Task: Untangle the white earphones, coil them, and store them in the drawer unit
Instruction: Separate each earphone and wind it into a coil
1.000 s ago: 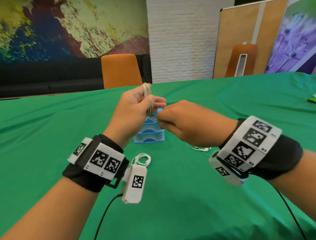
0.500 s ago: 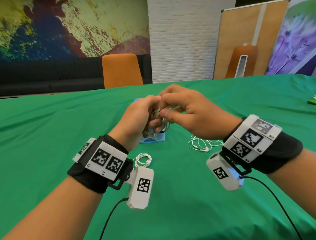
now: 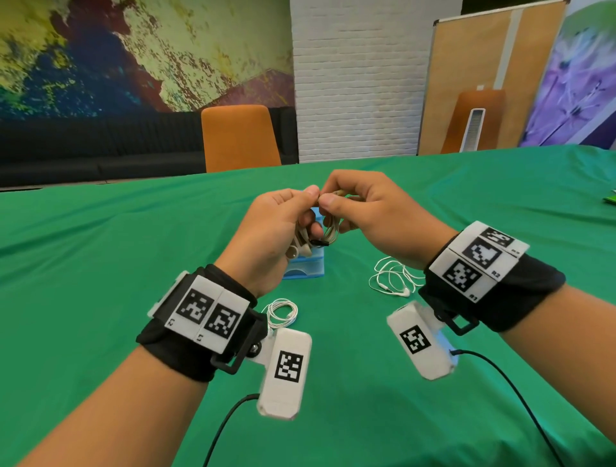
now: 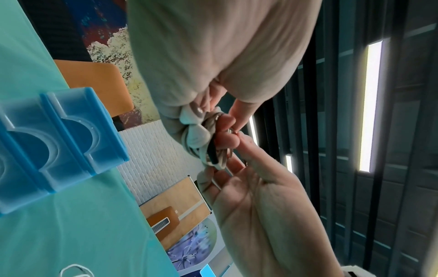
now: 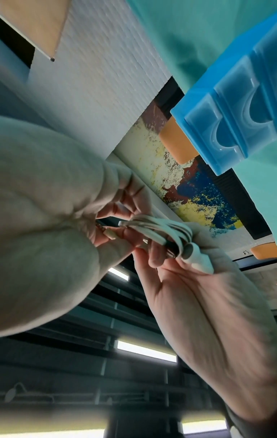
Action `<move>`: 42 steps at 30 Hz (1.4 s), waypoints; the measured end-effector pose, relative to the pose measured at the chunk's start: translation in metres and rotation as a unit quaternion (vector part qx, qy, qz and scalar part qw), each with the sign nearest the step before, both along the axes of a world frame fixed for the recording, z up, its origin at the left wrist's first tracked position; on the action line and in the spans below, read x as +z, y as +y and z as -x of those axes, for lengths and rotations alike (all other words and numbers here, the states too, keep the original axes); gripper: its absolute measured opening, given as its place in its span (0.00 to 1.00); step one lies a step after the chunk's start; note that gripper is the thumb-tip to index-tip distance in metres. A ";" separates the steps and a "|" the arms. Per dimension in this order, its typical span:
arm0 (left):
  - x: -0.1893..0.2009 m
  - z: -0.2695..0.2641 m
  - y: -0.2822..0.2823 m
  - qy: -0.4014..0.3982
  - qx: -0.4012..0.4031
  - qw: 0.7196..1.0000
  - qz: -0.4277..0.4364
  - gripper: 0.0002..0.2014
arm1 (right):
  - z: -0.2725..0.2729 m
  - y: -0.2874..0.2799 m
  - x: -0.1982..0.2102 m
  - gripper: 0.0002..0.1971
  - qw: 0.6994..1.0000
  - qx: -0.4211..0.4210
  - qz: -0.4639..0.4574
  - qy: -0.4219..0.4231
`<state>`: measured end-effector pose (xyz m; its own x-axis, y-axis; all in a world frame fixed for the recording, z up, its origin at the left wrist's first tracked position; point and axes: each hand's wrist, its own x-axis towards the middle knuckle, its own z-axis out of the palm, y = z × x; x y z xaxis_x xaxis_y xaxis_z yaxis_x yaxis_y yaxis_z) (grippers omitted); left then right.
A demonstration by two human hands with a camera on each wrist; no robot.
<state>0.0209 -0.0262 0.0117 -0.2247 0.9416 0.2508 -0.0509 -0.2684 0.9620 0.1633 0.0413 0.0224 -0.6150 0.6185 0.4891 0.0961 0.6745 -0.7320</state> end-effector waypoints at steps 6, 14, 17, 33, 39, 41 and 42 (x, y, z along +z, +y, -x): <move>-0.002 -0.001 0.003 -0.005 0.027 1.000 -0.007 0.09 | -0.001 0.000 -0.002 0.09 0.999 0.006 0.047 0.011; 0.000 0.008 0.003 0.088 0.013 0.996 -0.031 0.07 | -0.001 0.004 0.003 0.07 0.991 0.009 0.125 0.037; -0.003 0.009 0.003 0.130 0.018 0.990 -0.047 0.08 | -0.001 0.010 0.003 0.08 0.998 -0.035 0.052 0.006; -0.012 0.008 -0.001 0.108 -0.028 0.993 -0.048 0.02 | -0.003 0.019 -0.003 0.04 0.968 -0.164 -0.157 -0.107; -0.013 0.010 -0.002 0.140 -0.033 0.987 -0.072 0.04 | -0.002 0.017 0.005 0.03 0.986 -0.077 -0.077 -0.126; -0.012 0.009 -0.002 0.164 -0.025 0.983 -0.084 0.05 | -0.004 0.016 0.006 0.03 0.996 -0.035 -0.015 -0.078; -0.012 0.009 -0.001 0.175 -0.021 0.980 -0.091 0.05 | -0.005 0.015 0.006 0.04 0.998 -0.020 0.019 -0.055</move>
